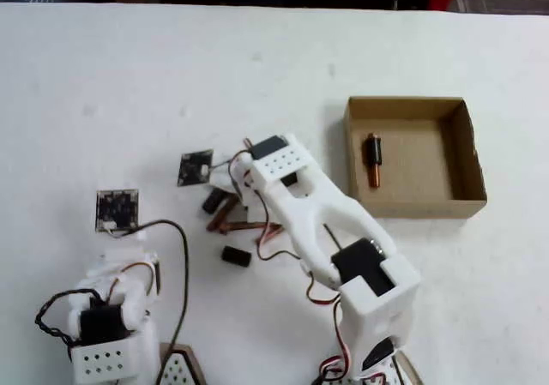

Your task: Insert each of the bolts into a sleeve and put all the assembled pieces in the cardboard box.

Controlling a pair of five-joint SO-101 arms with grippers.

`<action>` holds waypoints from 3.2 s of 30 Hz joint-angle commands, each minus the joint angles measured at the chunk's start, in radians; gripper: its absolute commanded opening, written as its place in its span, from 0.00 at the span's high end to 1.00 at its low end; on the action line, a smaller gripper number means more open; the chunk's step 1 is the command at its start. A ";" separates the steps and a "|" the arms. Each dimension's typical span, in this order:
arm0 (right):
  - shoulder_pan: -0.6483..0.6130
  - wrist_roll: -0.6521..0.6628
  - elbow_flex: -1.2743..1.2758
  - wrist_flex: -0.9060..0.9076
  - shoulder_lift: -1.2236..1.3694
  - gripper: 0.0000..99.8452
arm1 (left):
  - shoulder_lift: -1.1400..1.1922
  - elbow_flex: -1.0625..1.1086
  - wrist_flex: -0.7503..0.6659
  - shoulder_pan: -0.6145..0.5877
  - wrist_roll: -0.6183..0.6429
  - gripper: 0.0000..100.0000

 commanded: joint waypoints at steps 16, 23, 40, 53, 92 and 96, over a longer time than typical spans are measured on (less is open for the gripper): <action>0.035 0.008 -0.066 0.077 -0.059 0.85 | -0.007 -0.002 0.006 -0.007 -0.008 0.98; 0.028 0.003 -0.077 0.077 -0.061 0.85 | -0.007 -0.002 0.006 -0.007 -0.008 0.98; -0.061 -0.118 -0.081 0.074 -0.067 0.85 | -0.007 -0.002 0.006 -0.007 -0.008 0.98; -0.036 -0.117 -0.089 0.010 0.042 0.85 | -0.007 -0.002 0.006 -0.007 -0.008 0.98; 0.170 -0.374 -0.081 0.170 -0.305 0.98 | -0.007 -0.002 0.005 -0.007 -0.009 0.98; 0.269 -0.408 -0.083 0.133 -0.232 0.98 | -0.007 -0.002 0.006 -0.007 -0.009 0.98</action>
